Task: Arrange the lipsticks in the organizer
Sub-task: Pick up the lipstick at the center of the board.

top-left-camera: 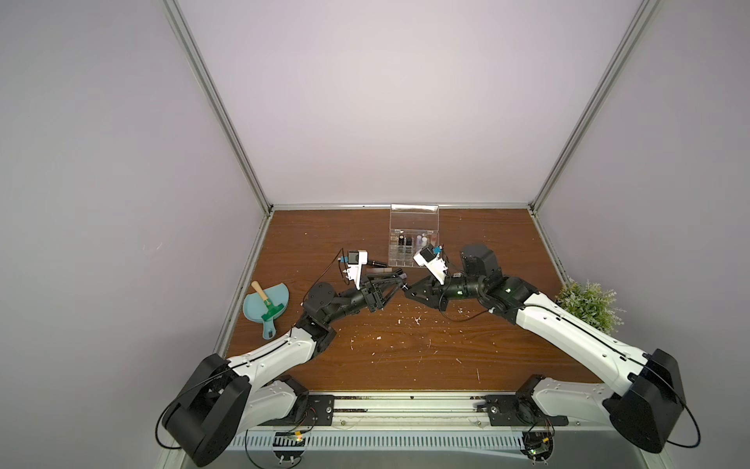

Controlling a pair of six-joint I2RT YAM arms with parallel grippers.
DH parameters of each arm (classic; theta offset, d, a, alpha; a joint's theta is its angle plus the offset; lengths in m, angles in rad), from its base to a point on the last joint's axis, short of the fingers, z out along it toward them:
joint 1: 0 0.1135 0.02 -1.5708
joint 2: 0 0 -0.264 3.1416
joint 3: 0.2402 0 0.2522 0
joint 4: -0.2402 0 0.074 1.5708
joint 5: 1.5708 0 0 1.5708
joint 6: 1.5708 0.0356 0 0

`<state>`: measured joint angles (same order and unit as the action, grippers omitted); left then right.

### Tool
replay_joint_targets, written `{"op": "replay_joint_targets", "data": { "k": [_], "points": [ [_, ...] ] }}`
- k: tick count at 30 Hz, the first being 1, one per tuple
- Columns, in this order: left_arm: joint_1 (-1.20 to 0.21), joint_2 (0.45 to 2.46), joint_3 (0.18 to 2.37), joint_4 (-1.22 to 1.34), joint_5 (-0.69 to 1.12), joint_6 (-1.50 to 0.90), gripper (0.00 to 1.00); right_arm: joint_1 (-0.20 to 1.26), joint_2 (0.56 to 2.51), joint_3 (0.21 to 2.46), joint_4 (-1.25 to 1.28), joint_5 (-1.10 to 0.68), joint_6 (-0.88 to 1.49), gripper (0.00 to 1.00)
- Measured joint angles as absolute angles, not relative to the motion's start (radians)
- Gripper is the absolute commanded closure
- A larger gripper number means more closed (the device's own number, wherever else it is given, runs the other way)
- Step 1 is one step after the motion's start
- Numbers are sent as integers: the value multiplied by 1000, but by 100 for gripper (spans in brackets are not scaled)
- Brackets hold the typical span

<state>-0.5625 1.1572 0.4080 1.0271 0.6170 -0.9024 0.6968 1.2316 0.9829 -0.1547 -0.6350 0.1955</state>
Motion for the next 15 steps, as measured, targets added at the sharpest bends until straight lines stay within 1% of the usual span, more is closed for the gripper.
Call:
{"op": "replay_joint_targets", "data": {
  "k": [2,4,5,7,10,11,13,15],
  "points": [
    [-562,1161,408,1030,621,-907,48,704,1232,976,-155,-635,199,89],
    [-562,1165,408,1031,625,-911,56,706,1231,971,-155,-635,200,89],
    [-562,1166,408,1031,626,-912,58,706,1231,970,-155,-635,200,88],
    [-562,1167,408,1034,629,-913,58,706,1231,970,-157,-634,201,89],
    [-562,1168,408,1037,636,-914,46,706,1229,970,-157,-629,203,90],
    [-562,1168,408,1038,641,-916,43,706,1227,970,-157,-626,203,90],
    [-562,1168,408,1040,649,-917,43,706,1221,970,-157,-617,203,91],
    [-562,1168,408,1040,651,-916,48,706,1216,970,-157,-607,204,91]
  ]
}}
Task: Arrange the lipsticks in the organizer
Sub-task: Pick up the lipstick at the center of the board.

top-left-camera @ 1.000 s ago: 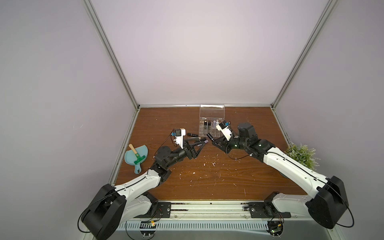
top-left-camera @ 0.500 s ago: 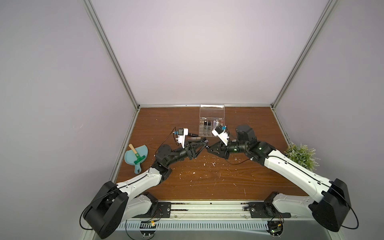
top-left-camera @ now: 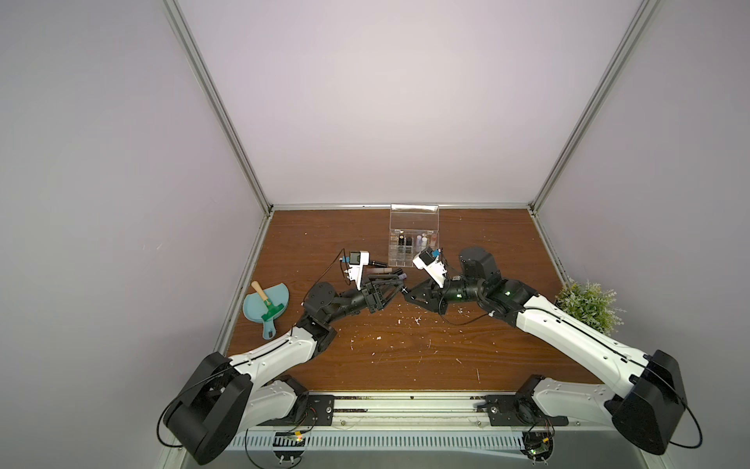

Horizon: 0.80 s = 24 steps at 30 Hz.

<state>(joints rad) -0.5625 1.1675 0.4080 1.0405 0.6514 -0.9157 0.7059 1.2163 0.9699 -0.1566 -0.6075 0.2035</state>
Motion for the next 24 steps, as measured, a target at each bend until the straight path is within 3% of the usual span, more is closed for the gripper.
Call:
{"op": "replay_joint_targets", "data": {
  "k": [5,12,18,24],
  "points": [
    [-562,1164,408,1039,654,-912,57,706,1216,970,-157,-606,207,91],
    [-558,1155,408,1036,655,-917,81,710,1216,970,-154,-608,207,91],
    [-557,1155,408,1037,662,-931,88,711,1215,970,-155,-607,206,88],
    [-552,1155,408,1037,661,-923,90,712,1209,970,-160,-568,208,44]
  ]
}}
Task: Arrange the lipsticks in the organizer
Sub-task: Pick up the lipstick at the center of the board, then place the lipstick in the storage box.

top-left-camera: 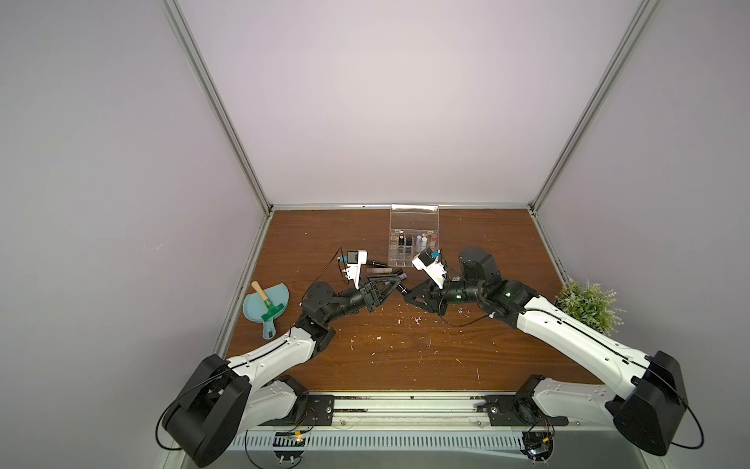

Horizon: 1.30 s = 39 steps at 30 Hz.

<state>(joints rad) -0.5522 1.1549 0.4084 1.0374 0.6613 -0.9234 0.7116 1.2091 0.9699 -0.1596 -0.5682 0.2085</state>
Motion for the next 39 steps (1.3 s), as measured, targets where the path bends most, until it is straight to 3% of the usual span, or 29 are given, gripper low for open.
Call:
{"op": "replay_joint_targets", "data": {
  "k": [3,7,12,18,39],
  "points": [
    [-532,1166,435,1002,661,-884,92,707,1190,968,-167,-497,217,32],
    [-514,1191,589,786,566,-717,91,684,1121,941,-168,-374,228,28],
    [-510,1255,761,625,394,-495,91,641,1035,889,-164,-229,242,28],
    [-510,1400,796,610,237,-319,92,601,1013,849,-160,-141,255,29],
    [-588,1768,1050,701,-62,6,90,579,1055,790,-101,-235,279,30]
  ]
}}
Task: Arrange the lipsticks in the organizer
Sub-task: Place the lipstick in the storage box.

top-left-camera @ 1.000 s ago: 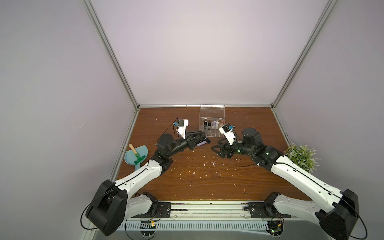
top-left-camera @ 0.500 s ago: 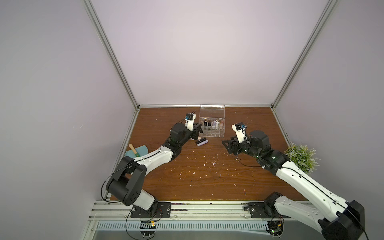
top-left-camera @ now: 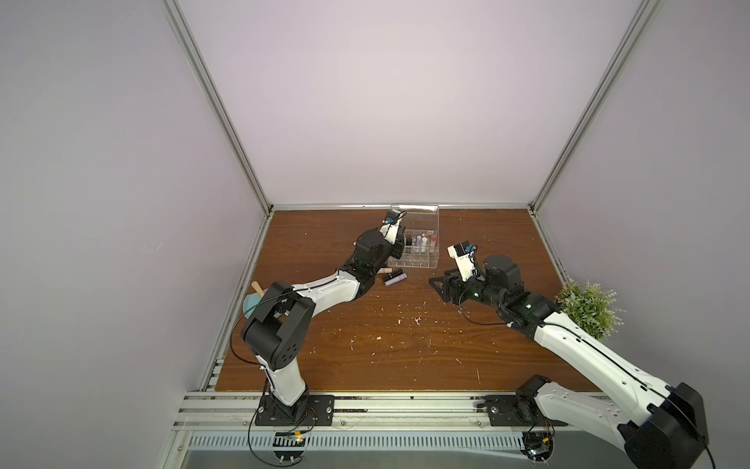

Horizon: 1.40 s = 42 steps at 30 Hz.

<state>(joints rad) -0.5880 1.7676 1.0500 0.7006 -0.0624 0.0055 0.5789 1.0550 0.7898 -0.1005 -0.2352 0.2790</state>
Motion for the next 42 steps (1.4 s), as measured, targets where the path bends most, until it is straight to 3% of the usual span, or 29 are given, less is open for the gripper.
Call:
{"op": "replay_joint_targets", "data": {
  "k": [16,42],
  "points": [
    [-590,1878,1098,747,-188,83,90,575,1056,774,-94,-245,285,31],
    [-564,2046,1203,790,-207,70,89,567,1074,771,-86,-267,277,32]
  ]
}}
